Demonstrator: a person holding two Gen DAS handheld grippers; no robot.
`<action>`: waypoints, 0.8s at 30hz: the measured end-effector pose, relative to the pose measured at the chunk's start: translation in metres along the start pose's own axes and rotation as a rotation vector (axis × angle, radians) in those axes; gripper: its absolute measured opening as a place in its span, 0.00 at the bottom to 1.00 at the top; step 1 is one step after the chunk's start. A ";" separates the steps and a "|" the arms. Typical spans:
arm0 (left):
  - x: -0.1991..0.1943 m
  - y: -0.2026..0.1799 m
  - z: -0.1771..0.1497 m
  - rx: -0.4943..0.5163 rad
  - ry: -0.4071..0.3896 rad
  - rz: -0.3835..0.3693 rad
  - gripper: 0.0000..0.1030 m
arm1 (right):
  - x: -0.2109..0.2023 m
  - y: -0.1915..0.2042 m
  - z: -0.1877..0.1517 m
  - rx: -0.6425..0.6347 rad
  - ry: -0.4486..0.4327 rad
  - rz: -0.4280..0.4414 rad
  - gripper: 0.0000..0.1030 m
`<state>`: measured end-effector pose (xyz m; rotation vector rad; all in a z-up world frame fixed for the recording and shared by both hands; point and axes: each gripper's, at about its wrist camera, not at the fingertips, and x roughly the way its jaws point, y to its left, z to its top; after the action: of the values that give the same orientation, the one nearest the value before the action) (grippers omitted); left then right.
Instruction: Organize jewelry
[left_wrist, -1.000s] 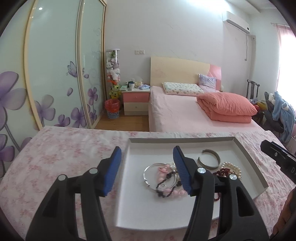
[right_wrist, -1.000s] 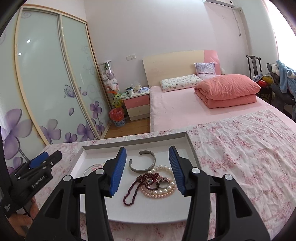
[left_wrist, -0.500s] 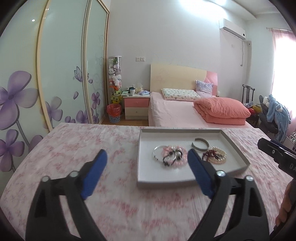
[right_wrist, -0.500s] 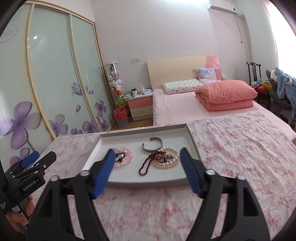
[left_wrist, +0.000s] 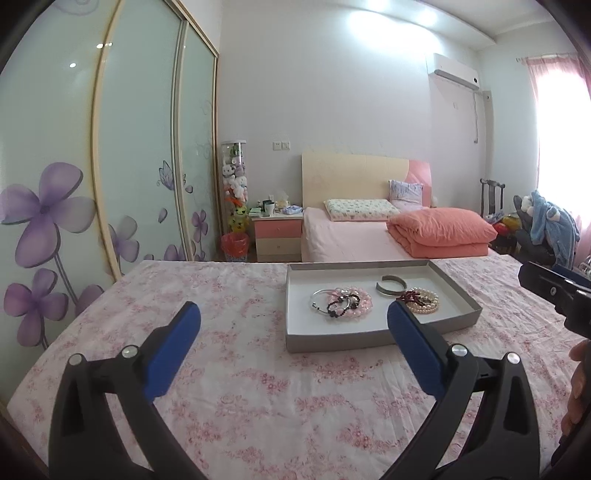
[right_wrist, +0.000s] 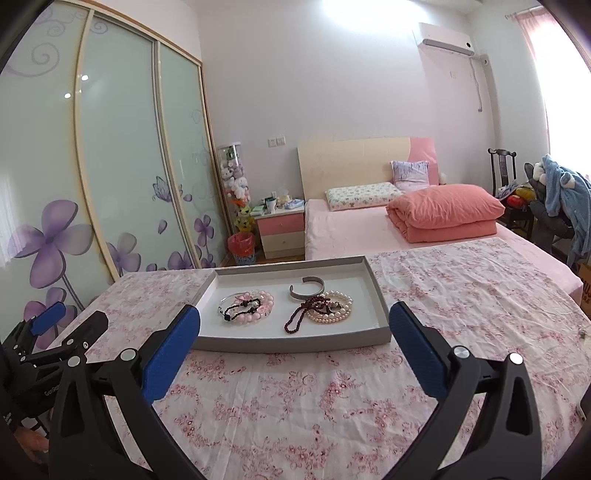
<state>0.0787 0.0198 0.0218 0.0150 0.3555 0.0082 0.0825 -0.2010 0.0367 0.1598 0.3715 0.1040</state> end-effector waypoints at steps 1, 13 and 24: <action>-0.004 0.000 -0.002 -0.006 -0.007 -0.001 0.96 | -0.002 0.000 -0.002 -0.002 -0.006 0.002 0.98; -0.014 -0.005 -0.024 0.002 0.003 -0.008 0.96 | -0.011 0.007 -0.034 -0.077 -0.015 0.012 0.98; -0.015 0.002 -0.030 -0.017 -0.001 0.002 0.96 | -0.018 -0.005 -0.038 -0.018 -0.022 0.002 0.98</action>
<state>0.0540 0.0223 -0.0010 -0.0014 0.3541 0.0136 0.0524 -0.2032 0.0069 0.1435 0.3482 0.1075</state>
